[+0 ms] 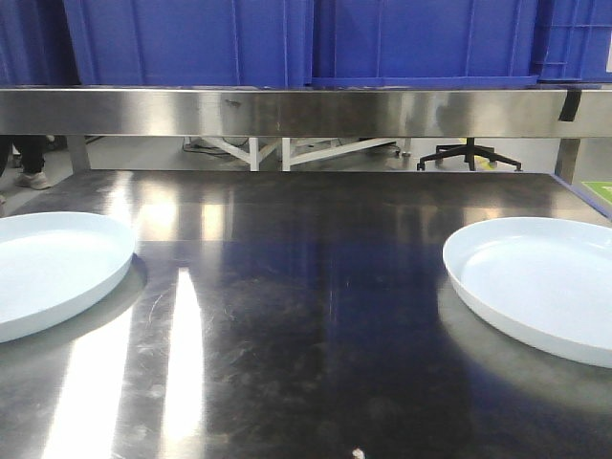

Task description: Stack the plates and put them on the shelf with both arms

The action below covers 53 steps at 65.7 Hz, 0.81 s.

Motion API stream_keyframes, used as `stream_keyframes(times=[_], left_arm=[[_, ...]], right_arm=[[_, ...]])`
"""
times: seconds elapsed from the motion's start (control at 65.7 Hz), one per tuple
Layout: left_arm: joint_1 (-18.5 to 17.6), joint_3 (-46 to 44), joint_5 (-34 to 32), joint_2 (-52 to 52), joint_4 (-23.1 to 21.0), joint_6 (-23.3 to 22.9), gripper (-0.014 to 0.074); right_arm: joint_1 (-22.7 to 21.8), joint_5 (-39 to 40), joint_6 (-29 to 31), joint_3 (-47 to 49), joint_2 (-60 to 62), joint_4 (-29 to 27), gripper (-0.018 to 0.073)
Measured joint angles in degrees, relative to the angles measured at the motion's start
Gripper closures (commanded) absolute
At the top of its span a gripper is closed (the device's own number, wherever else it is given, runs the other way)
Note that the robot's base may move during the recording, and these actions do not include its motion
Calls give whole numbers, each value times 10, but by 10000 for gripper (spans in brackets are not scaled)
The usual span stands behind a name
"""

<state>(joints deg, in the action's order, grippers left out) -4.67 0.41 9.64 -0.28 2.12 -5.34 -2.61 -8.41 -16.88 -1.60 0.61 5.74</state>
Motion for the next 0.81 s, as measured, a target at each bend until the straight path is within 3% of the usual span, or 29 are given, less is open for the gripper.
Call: stream_keyframes(times=[0.38,0.502,0.7,0.806], left_arm=[[0,-17,17,10,9,0,513],[0,-113,85,93,10,0,513],[0,-369,233,328,23,0,513],[0,-461,293,444,40,0,513]], right_arm=[[0,0,0,0,0,0,512],[0,0,0,0,0,0,512],[0,0,0,0,0,0,512],[0,0,0,0,0,0,512]])
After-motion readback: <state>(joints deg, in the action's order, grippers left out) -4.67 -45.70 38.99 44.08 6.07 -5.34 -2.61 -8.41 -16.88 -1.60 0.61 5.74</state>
